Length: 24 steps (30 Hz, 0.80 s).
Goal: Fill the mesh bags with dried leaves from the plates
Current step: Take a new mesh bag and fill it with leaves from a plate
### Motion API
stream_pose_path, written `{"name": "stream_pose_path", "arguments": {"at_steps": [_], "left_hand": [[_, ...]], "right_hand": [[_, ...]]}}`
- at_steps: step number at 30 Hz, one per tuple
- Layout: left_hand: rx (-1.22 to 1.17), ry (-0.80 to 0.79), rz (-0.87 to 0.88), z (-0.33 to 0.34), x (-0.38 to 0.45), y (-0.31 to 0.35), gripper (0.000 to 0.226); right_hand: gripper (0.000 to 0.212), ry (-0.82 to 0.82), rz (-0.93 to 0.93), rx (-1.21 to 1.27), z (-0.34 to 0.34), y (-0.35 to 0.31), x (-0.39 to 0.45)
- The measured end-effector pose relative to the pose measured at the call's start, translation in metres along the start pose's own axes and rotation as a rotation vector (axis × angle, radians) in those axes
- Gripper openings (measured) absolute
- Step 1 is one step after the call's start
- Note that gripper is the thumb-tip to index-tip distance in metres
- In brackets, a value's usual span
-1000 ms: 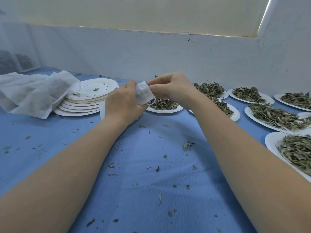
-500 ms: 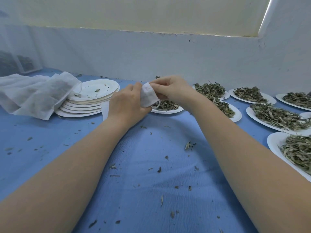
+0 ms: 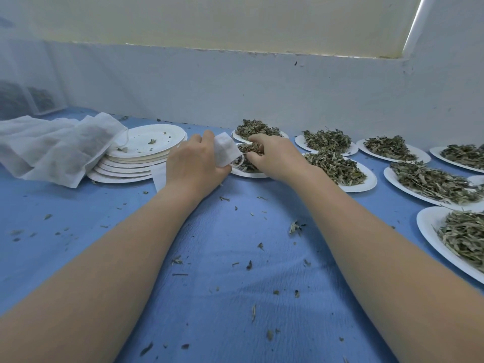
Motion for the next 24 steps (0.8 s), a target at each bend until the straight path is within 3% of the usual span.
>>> {"name": "stream_pose_path", "arguments": {"at_steps": [6, 13, 20, 24], "left_hand": [[-0.009, 0.011, -0.012, -0.001, 0.000, -0.002, 0.046], [-0.018, 0.006, -0.019, -0.002, -0.001, -0.003, 0.044], [-0.025, 0.018, -0.020, -0.003, -0.001, -0.003, 0.044], [-0.024, 0.002, -0.016, -0.003, -0.001, -0.003, 0.044]], "right_hand": [[0.042, -0.078, -0.082, -0.001, 0.003, -0.007, -0.005], [0.036, -0.055, -0.089, -0.092, 0.002, -0.012, -0.009], [0.021, -0.079, -0.086, -0.050, 0.003, -0.009, -0.008], [0.029, 0.020, -0.088, 0.004, -0.001, -0.003, -0.006]]}}
Point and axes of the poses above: each hand's wrist, its own x-axis towards the middle knuckle, its own z-axis out of the palm, y = z × x, the point moved 5 cm from there along x, towards the middle knuckle, and after that the axes turned 2 degrees about z, right-handed, at the moved point
